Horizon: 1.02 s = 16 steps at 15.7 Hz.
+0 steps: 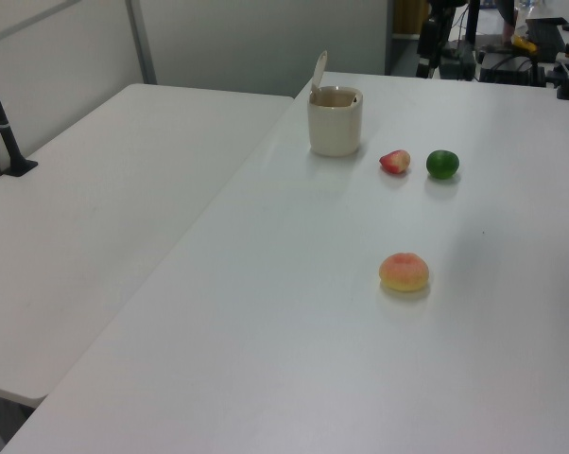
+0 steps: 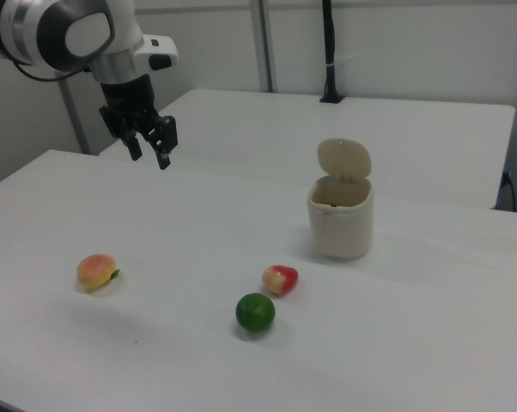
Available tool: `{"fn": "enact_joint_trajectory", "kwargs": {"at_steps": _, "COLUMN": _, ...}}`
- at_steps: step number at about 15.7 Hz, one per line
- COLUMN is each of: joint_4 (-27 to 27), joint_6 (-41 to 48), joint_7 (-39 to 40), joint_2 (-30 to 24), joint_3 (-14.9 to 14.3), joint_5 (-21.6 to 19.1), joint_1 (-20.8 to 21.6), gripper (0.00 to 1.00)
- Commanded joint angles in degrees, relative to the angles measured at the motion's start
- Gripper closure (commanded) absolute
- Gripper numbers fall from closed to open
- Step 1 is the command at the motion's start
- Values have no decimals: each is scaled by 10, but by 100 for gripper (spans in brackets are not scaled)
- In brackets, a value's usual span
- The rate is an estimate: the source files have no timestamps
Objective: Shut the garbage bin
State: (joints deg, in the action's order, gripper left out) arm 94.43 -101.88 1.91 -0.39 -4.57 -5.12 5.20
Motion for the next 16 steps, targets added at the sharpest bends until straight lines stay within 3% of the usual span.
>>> {"fn": "enact_joint_trajectory", "kwargs": {"at_steps": 1, "joint_4": 15, "joint_6": 2, "joint_7": 24, "joint_2": -15, "joint_3": -1, "joint_5": 7, "joint_1": -5, "gripper": 59}}
{"fn": "enact_joint_trajectory", "kwargs": {"at_steps": 5, "joint_4": 15, "joint_6": 1, "joint_7": 24, "joint_2": -15, "joint_3": -1, "joint_5": 6, "joint_1": -6, "gripper": 86}}
{"fn": "enact_joint_trajectory", "kwargs": {"at_steps": 7, "joint_4": 15, "joint_6": 0, "joint_7": 24, "joint_2": -14, "joint_3": -1, "joint_5": 6, "joint_1": -9, "gripper": 92}}
{"fn": "enact_joint_trajectory", "kwargs": {"at_steps": 10, "joint_4": 13, "joint_6": -3, "joint_7": 26, "joint_2": -10, "joint_3": -1, "joint_5": 6, "joint_1": -9, "gripper": 95}}
{"fn": "enact_joint_trajectory", "kwargs": {"at_steps": 16, "joint_4": 11, "joint_6": -97, "joint_7": 15, "joint_2": 9, "joint_3": -1, "joint_5": -2, "joint_1": -9, "gripper": 98}}
